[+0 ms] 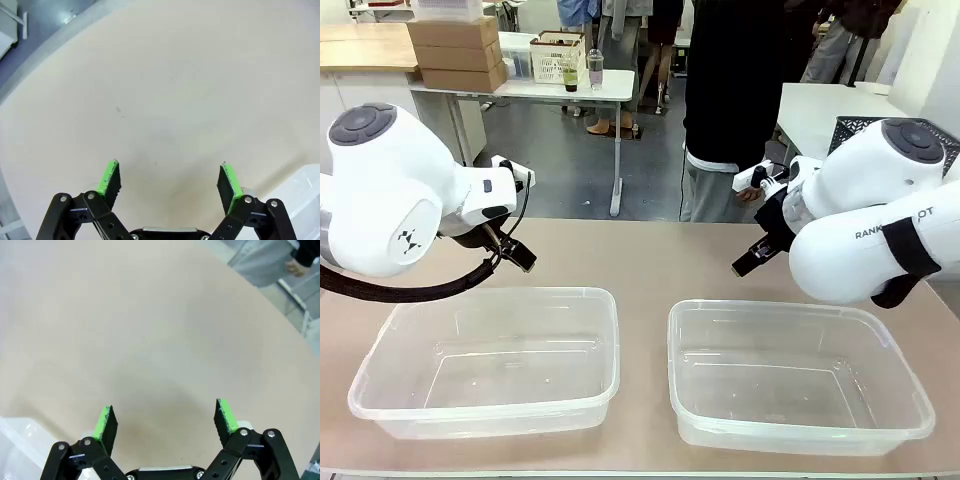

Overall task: Sort the waste into each basket.
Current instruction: Pick up the Organizing box on the left side of the table and lift it.

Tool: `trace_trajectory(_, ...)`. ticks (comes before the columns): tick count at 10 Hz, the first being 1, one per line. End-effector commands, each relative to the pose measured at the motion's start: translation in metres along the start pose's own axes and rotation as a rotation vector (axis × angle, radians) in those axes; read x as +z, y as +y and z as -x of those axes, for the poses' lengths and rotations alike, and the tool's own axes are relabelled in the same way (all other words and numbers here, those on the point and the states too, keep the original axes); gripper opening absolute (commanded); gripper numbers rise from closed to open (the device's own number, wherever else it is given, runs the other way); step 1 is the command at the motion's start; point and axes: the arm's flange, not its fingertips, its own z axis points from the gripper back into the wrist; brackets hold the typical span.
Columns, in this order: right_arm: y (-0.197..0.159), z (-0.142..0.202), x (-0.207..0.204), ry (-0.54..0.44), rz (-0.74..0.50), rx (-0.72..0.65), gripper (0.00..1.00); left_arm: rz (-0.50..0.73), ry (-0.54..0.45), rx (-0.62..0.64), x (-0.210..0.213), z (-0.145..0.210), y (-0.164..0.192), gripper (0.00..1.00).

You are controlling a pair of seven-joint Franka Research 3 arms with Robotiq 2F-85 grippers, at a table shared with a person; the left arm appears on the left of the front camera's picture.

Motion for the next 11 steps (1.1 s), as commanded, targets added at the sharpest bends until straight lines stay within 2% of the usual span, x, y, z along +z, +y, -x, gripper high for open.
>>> trace_trajectory(1,0.0,0.0,0.0,0.0,0.0,0.0,1.0,0.0,0.0,0.0,0.0,0.0,0.0,1.0)
trace_trajectory(11,0.0001,0.0,-0.0001,0.0,0.0,0.001,1.0,0.0,0.0,0.0,0.0,0.0,0.0,1.0)
